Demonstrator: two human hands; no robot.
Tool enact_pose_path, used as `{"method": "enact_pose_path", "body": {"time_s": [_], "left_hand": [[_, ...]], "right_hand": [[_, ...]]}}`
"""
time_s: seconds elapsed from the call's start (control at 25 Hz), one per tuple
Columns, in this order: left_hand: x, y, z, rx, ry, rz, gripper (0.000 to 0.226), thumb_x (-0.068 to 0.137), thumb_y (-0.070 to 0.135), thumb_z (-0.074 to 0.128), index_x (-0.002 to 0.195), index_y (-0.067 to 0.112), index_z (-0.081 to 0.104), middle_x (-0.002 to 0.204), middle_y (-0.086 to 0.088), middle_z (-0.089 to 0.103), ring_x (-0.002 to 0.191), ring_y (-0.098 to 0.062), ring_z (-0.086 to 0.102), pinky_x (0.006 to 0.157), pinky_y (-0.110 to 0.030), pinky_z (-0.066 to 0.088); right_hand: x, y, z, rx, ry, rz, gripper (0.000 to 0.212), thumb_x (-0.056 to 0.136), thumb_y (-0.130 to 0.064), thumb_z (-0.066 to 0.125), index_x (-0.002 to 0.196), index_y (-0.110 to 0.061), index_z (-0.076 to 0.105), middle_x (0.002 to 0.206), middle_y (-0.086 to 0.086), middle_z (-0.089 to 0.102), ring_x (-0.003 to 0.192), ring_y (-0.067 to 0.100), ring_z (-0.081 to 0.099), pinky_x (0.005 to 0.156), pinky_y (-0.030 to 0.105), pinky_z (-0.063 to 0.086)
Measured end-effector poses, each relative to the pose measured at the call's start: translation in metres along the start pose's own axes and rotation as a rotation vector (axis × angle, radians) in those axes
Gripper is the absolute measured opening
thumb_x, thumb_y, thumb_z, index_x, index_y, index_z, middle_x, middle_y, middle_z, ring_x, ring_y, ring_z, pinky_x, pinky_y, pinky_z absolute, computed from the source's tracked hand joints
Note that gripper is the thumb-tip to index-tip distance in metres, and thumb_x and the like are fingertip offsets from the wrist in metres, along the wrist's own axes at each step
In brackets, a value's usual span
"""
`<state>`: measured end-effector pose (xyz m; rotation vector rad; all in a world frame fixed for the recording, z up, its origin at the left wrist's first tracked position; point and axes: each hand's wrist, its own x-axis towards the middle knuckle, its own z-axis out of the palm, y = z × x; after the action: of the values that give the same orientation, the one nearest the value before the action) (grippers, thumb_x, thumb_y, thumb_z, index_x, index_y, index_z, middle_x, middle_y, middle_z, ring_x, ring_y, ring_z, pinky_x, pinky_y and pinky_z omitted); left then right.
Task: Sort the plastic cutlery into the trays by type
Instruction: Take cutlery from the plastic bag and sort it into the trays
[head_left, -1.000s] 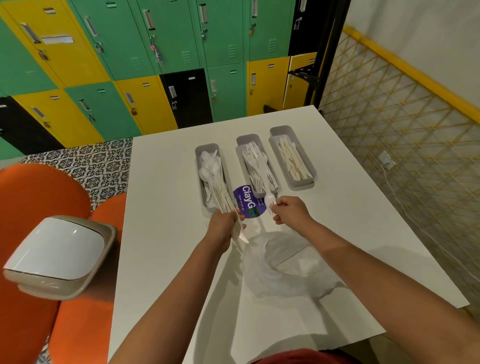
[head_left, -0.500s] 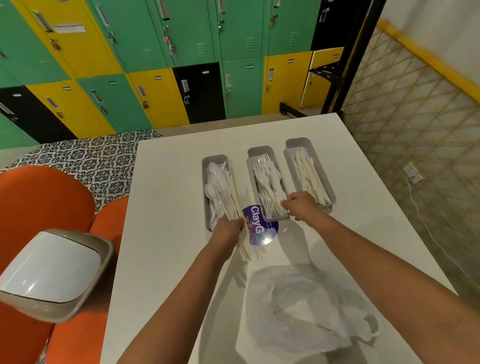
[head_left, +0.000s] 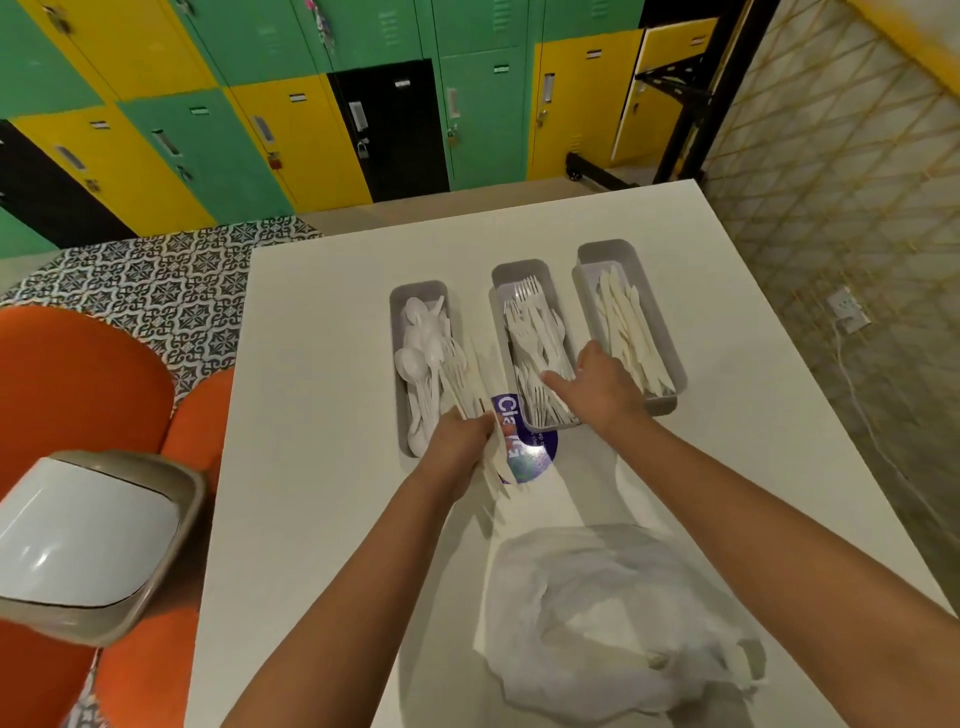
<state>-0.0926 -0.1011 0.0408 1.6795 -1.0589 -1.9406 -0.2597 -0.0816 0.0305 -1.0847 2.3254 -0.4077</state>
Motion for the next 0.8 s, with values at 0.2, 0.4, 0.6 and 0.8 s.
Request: {"method": "enact_pose_path", "body": {"time_s": [0.2,0.4,0.6,0.8], "left_hand": [[0.003,0.001,0.005,-0.016,0.077,0.013,0.02,0.094,0.003,0.047,0.111,0.007,0.057,0.093,-0.01,0.066,0.079,-0.022,0.064,0.06,-0.026,0.052],[0.007,-0.003,0.007,0.1,0.136,0.056,0.025,0.094,0.01,0.048,0.117,0.005,0.057,0.103,-0.012,0.067,0.093,-0.029,0.065,0.082,-0.038,0.055],[0.005,-0.004,0.01,0.184,0.064,0.101,0.025,0.097,0.018,0.046,0.116,0.01,0.059,0.104,-0.009,0.069,0.094,-0.025,0.067,0.084,-0.037,0.056],[0.005,0.001,0.016,-0.028,0.032,0.017,0.015,0.095,0.002,0.043,0.095,0.011,0.055,0.069,-0.002,0.058,0.059,-0.015,0.051,0.058,-0.027,0.047]], "right_hand": [[-0.04,-0.014,0.022,0.321,-0.299,-0.095,0.03,0.09,-0.041,0.054,0.093,-0.012,0.058,0.089,0.004,0.062,0.084,0.02,0.06,0.076,0.034,0.05],[-0.056,-0.013,0.036,0.417,-0.35,-0.12,0.023,0.09,-0.018,0.058,0.067,-0.018,0.056,0.062,0.002,0.051,0.059,0.014,0.047,0.06,0.024,0.038],[-0.054,-0.004,0.037,0.505,-0.227,-0.093,0.022,0.091,-0.014,0.054,0.078,0.002,0.062,0.072,0.013,0.06,0.072,0.029,0.058,0.064,0.029,0.042],[-0.032,0.015,0.012,0.459,0.105,-0.024,0.034,0.095,-0.016,0.049,0.061,-0.019,0.042,0.06,-0.004,0.043,0.057,0.01,0.039,0.054,0.023,0.035]]}}
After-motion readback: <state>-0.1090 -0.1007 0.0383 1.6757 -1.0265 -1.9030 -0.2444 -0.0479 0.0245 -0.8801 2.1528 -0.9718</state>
